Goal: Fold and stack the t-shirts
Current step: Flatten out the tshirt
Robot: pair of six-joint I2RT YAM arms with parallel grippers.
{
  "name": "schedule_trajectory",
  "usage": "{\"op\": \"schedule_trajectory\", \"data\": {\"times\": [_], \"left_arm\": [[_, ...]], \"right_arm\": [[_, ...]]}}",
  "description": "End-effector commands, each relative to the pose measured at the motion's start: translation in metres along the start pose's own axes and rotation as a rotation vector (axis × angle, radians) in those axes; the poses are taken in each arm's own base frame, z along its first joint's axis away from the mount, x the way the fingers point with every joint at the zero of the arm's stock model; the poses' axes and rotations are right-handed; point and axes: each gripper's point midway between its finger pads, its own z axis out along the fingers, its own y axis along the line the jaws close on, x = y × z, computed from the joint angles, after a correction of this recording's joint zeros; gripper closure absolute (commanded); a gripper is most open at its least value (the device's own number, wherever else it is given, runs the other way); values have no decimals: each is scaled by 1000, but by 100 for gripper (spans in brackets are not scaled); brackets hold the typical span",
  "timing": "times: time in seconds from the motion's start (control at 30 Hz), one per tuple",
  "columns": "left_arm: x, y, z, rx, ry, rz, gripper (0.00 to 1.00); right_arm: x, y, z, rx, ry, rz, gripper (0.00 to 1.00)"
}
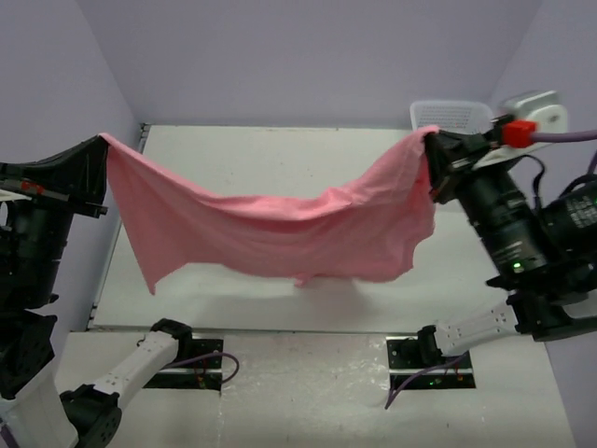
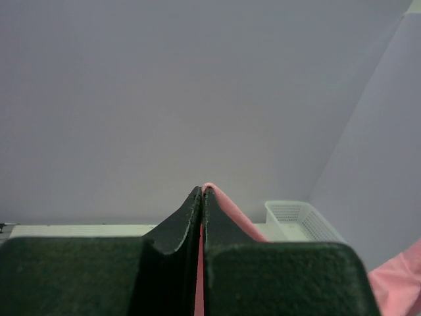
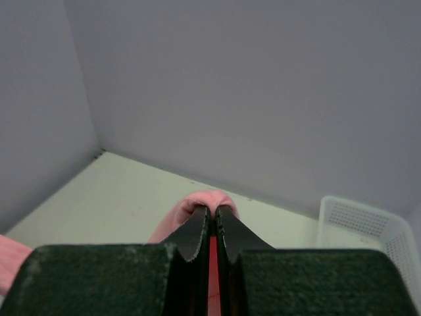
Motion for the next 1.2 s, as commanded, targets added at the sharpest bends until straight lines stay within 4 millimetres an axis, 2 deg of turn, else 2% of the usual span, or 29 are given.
{"op": "schedule_trajectory", "data": {"times": [0.0,0.03,0.07,0.13,0.2,0.3,0.4,0.43,0.47,0.5,0.53,0.57,0.6,0.63,0.67,0.7,0.73,0.77,0.8,0.83,0.87,0.9,0.93,0.97,1.0,1.03,1.1,1.13,1.17], "left_arm": [[42,6,19,-5,119,2,100],[44,6,24,-4,110,1,100],[61,13,31,-22,144,3,100],[77,19,43,-38,165,6,100],[119,34,61,-78,241,17,100],[168,61,86,-163,302,50,100],[197,88,113,-257,317,130,100],[191,95,123,-287,266,158,100],[190,99,129,-296,256,204,100],[197,105,141,-316,258,231,100],[181,107,152,-343,210,237,100],[175,116,158,-398,192,260,100],[189,122,173,-411,214,283,100],[175,118,187,-402,160,281,100],[174,119,198,-388,156,289,100],[199,126,217,-394,208,300,100],[188,124,230,-389,179,303,100],[194,127,241,-390,184,309,100],[227,138,260,-391,237,325,100],[219,136,275,-375,214,325,100],[256,154,292,-396,278,351,100],[263,159,301,-395,291,362,100],[243,156,317,-382,246,375,100],[276,168,331,-388,297,399,100],[277,169,336,-388,308,408,100],[260,165,343,-377,273,436,100],[253,161,343,-373,263,425,100],[257,157,339,-367,271,416,100],[253,153,334,-361,265,411,100]], "right_arm": [[-6,11,6,75,-1,-85,100],[-6,9,9,82,-13,-75,100],[-5,9,13,94,-27,-30,100],[13,1,31,119,-6,-137,100],[32,9,46,63,18,-54,100],[71,6,83,35,56,-72,100],[88,-12,124,13,47,-63,100],[90,-36,137,68,49,-73,100],[106,-29,160,28,85,-90,100],[97,-38,171,46,64,-98,100],[102,-54,185,76,74,-115,100],[125,-54,213,76,125,-151,100],[109,-61,222,92,88,-152,100],[113,-75,234,116,100,-161,100],[146,-79,263,128,175,-171,100],[122,-92,264,177,136,-165,100],[127,-107,273,205,141,-154,100],[131,-114,281,207,144,-139,100],[138,-117,293,190,143,-125,100],[142,-129,297,200,142,-114,100],[146,-131,303,193,137,-102,100],[152,-138,312,202,131,-110,100],[156,-141,316,207,133,-126,100],[158,-143,320,206,130,-132,100],[154,-144,321,208,120,-139,100],[158,-147,321,217,131,-148,100],[157,-146,313,218,148,-138,100],[134,-141,297,213,117,-130,100],[126,-138,288,208,110,-124,100]]}}
